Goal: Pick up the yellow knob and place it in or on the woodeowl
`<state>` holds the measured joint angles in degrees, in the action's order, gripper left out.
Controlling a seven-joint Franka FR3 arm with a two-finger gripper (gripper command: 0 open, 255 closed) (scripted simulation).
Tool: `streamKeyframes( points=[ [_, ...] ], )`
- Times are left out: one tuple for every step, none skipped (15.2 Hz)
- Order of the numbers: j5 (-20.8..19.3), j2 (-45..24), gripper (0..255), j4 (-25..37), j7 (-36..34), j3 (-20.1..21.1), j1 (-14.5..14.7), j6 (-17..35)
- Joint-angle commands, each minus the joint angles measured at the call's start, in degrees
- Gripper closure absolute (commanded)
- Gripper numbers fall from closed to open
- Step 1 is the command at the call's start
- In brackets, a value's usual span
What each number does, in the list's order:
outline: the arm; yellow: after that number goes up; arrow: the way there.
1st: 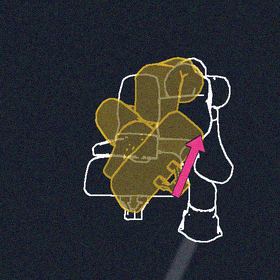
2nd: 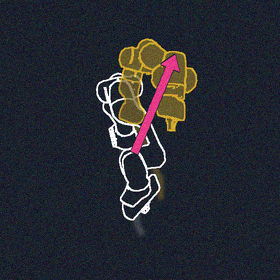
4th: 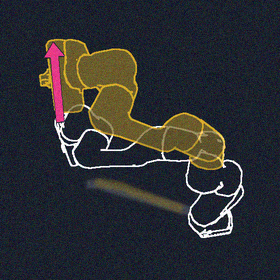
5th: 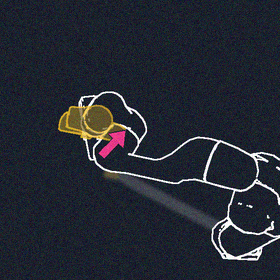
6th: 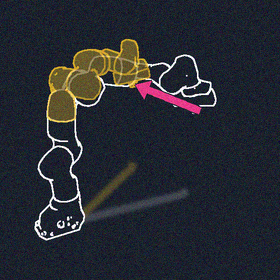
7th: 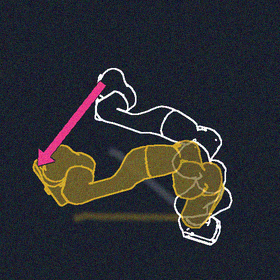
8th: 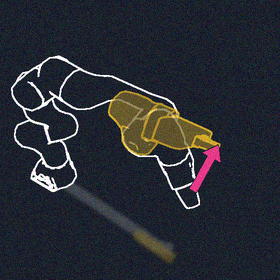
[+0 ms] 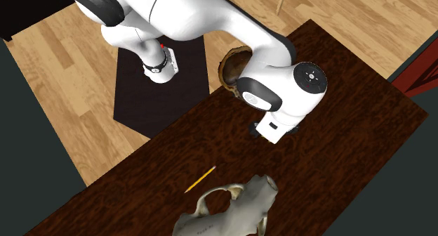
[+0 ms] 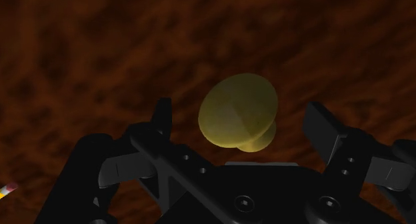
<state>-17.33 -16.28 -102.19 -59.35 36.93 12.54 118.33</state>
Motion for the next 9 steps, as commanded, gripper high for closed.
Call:
streamKeyframes(
  points=[
    [0.0,0.0,0,0.0,0.0,0.0,0.0,0.0],
    [0.0,0.0,0,0.0,0.0,0.0,0.0,0.0],
    [0.0,0.0,0,0.0,0.0,0.0,0.0,0.0],
    [0.0,0.0,255,0.0,0.0,0.0,0.0,0.0],
    [0.0,0.0,255,0.0,0.0,0.0,0.0,0.0],
    [0.0,0.0,255,0.0,0.0,0.0,0.0,0.0],
    [0.0,0.0,255,0.0,0.0,0.0,0.0,0.0],
    [0.0,0.0,255,0.0,0.0,0.0,0.0,0.0],
    [0.0,0.0,255,0.0,0.0,0.0,0.0,0.0]
  ],
)
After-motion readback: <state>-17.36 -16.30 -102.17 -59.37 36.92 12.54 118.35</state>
